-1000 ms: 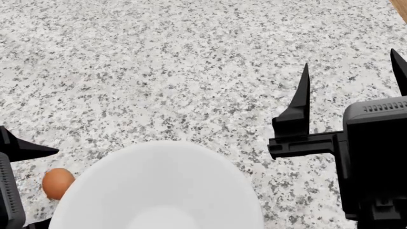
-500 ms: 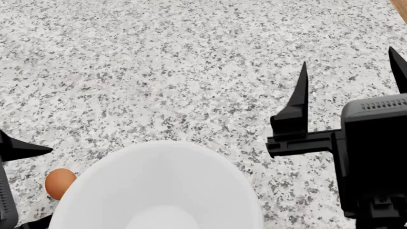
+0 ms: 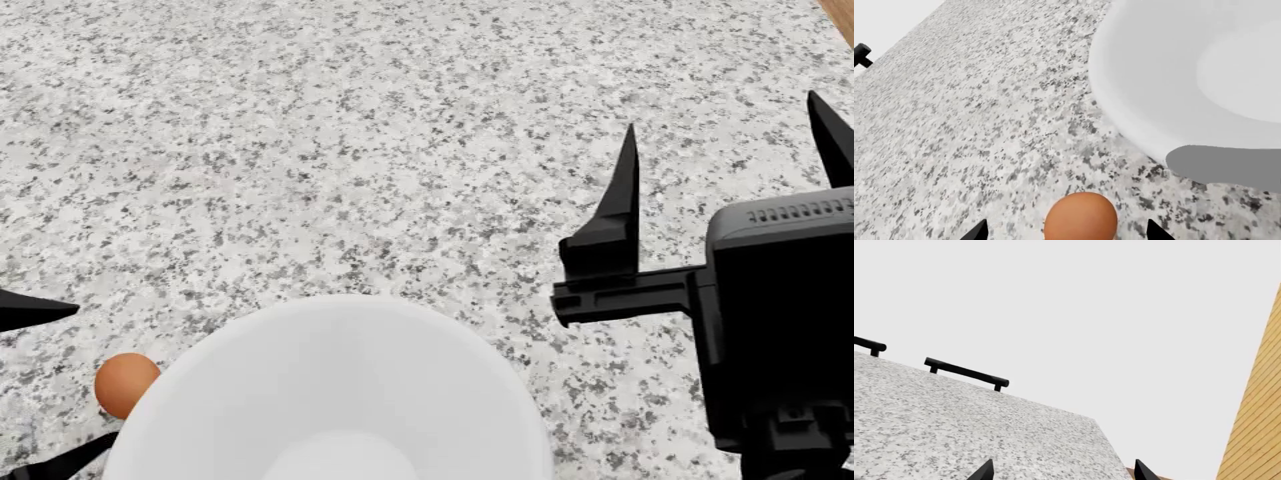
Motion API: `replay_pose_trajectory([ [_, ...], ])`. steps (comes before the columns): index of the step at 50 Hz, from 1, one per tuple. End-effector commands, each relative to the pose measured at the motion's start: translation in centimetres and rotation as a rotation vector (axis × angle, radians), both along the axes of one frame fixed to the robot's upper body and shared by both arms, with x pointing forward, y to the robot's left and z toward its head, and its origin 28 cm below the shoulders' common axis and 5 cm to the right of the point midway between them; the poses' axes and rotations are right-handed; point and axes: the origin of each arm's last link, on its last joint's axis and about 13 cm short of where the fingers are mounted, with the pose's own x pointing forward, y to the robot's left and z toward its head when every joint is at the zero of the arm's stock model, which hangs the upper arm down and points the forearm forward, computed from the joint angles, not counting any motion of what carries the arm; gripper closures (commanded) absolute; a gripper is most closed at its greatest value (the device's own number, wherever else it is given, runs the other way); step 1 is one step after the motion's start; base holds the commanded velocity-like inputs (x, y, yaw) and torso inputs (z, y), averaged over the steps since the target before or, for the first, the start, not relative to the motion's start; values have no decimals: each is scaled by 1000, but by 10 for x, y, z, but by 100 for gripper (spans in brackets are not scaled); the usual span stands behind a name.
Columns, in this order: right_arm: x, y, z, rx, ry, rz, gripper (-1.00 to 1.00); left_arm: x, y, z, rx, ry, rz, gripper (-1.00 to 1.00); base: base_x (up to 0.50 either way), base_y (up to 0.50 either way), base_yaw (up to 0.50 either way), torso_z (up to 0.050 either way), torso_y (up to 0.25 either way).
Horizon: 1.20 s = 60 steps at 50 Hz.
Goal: Place the eggs and milk next to the bowl.
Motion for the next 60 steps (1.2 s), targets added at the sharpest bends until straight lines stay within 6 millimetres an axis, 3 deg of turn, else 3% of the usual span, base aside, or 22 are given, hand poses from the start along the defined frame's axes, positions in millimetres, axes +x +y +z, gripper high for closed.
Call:
replay_pose_trajectory([
  [1,-1,0,1,1,-16,-4,-100,-1,4,2,-15,-10,1,-100,0,0,0,0,0],
  [33,5,2,1,-2,-17,6,-100,-16,23,11,-87,-22,123,-100,0,0,0,0,0],
  [44,4,3,1,-1,-14,10,-100,-32,31,12,-169,11,232,-100,0,0,0,0,0],
  [60,4,3,1,2,-13,15,-100,-39,32,11,-409,68,502,-100,0,0,0,0,0],
])
